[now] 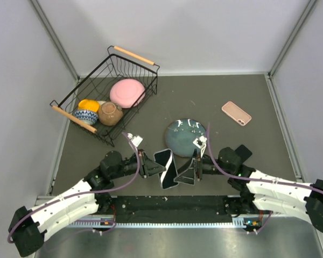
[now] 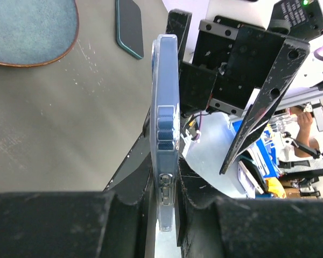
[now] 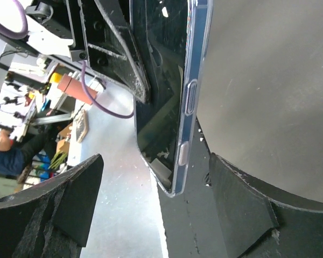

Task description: Put the phone into the phone case

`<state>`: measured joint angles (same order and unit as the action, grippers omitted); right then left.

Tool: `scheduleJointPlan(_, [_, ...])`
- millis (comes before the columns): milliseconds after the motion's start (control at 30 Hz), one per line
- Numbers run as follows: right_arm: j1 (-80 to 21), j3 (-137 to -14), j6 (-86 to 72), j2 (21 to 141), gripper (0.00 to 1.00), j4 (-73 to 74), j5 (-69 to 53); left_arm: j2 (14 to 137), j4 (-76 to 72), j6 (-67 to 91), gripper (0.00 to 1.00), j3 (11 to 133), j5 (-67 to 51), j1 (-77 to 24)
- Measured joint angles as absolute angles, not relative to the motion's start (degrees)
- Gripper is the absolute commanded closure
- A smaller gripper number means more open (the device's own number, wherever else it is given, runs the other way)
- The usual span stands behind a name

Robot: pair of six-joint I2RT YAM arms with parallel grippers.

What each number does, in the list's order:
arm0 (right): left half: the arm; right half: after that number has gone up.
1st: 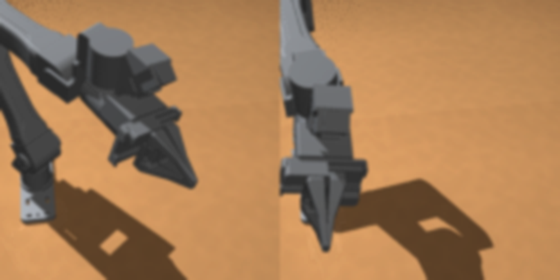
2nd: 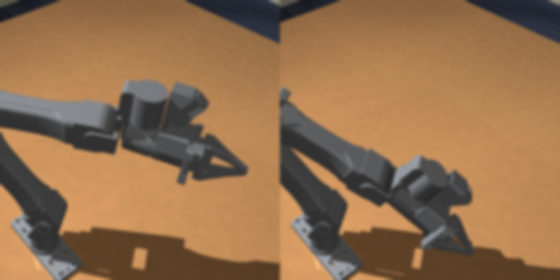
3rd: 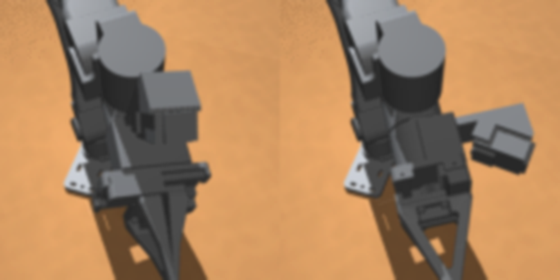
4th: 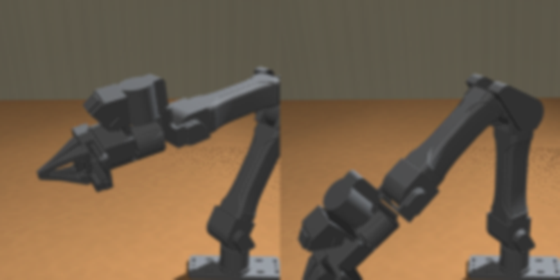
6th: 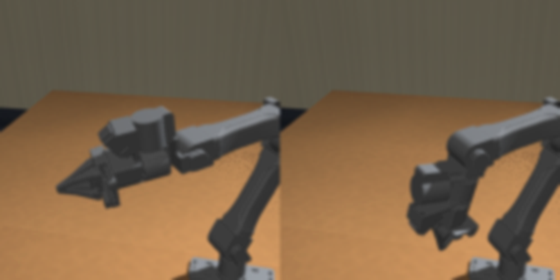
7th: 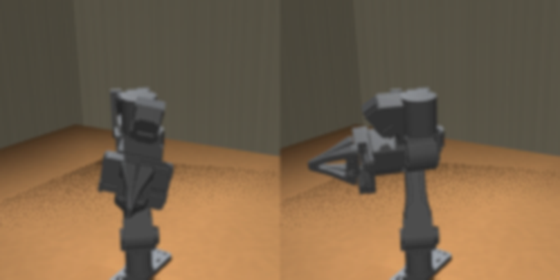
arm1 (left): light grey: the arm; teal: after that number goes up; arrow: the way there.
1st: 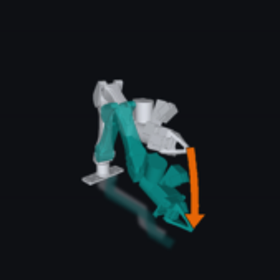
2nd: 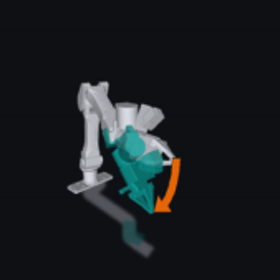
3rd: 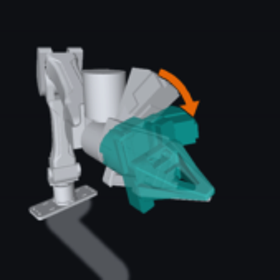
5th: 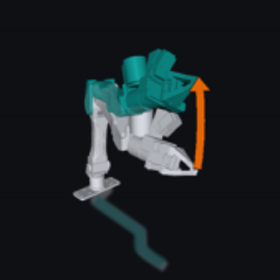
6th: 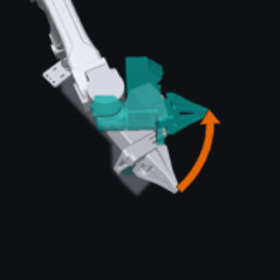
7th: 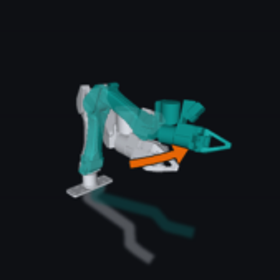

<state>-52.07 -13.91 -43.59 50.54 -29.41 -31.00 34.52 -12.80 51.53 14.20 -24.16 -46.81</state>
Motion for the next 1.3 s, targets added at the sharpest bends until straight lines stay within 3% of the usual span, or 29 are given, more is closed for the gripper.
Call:
scheduleJointPlan(333, [-52.12, -11.73, -48.10, 54.78, 0.32, -41.21, -33.28, 33.28, -13.63, 53.04, 1.00, 13.47, -21.71, -46.57])
scheduleJointPlan(433, [-52.10, -11.60, -48.69, 56.05, 0.45, -42.04, -33.21, 34.09, -14.55, 54.00, 1.00, 13.06, -21.80, -46.48])
scheduleJointPlan(700, [-51.92, -10.85, -49.63, 57.17, 0.94, -40.66, -30.15, 35.94, -14.79, 54.26, 1.00, 13.43, -22.46, -46.57])
scheduleJointPlan(767, [-51.86, -10.85, -50.11, 57.10, 1.00, -39.79, -29.58, 36.77, -13.56, 53.23, 1.00, 14.41, -22.57, -46.54])
scheduleJointPlan(900, [-51.86, -10.90, -50.46, 55.94, 1.00, -37.50, -28.88, 38.20, -11.44, 51.59, 1.00, 16.08, -22.87, -46.54])
scheduleJointPlan(1000, [-52.01, -10.98, -50.28, 54.59, 1.00, -35.70, -27.88, 38.30, -11.20, 51.18, 0.76, 16.34, -22.81, -46.57])
scheduleJointPlan(1033, [-52.03, -11.03, -50.22, 54.33, 1.00, -35.42, -27.59, 38.17, -10.72, 50.98, 0.59, 16.69, -22.59, -46.61])
scheduleJointPlan(1100, [-52.10, -11.22, -50.35, 54.13, 1.00, -35.38, -27.27, 37.65, -8.64, 49.63, 0.47, 17.69, -21.08, -46.68])
scheduleJointPlan(1167, [-52.23, -12.08, -50.61, 54.00, 1.00, -34.92, -26.61, 36.80, -4.34, 47.81, 0.27, 18.59, -16.69, -46.48])
scheduleJointPlan(1300, [-52.34, -12.34, -50.83, 54.87, 1.00, -34.02, -25.71, 34.94, 6.07, 43.86, 0.12, 23.07, -8.78, -46.17])
